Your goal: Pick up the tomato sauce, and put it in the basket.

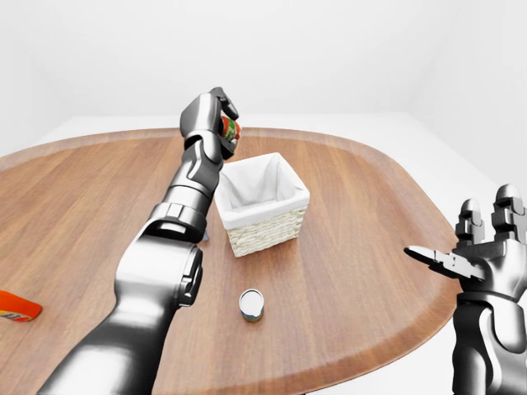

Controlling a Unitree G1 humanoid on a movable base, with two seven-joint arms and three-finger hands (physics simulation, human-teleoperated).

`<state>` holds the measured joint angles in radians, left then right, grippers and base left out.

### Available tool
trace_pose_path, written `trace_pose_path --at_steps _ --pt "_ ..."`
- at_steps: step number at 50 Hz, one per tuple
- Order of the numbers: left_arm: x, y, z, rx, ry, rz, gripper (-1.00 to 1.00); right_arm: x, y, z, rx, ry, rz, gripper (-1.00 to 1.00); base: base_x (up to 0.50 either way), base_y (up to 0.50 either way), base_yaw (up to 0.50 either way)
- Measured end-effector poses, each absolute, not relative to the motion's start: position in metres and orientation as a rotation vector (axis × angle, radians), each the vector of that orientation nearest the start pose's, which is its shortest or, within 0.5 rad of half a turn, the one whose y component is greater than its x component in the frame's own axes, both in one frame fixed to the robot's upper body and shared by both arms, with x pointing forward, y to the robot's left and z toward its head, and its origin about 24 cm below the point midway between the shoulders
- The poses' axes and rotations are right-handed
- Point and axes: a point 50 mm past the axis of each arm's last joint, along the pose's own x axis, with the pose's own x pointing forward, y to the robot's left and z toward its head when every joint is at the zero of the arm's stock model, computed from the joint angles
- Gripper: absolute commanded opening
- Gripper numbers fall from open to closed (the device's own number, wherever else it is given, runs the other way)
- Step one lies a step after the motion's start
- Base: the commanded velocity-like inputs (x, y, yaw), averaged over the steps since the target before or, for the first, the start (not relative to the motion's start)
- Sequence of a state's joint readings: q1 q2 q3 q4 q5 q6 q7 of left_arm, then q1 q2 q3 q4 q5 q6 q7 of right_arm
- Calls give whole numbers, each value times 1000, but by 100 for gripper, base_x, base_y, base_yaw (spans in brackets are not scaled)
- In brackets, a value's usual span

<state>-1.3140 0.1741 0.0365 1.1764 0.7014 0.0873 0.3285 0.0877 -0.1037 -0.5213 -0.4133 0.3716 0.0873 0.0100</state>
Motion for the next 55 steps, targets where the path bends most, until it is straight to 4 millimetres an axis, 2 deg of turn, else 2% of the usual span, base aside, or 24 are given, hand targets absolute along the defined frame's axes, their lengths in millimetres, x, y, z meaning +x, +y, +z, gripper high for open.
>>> trace_pose_path --at_steps 12,23,43,55 --pt "433 110 219 910 -63 46 -100 196 -277 128 141 -359 -411 100 0 0 0" --pt "431 99 196 932 39 -100 -100 196 -277 129 141 -363 -408 100 0 0 0" --pt "427 97 166 1008 112 -158 -100 194 -276 132 139 -380 -402 100 0 0 0" --pt "425 99 156 1039 129 -159 -100 194 -275 132 139 -379 -400 100 0 0 0"
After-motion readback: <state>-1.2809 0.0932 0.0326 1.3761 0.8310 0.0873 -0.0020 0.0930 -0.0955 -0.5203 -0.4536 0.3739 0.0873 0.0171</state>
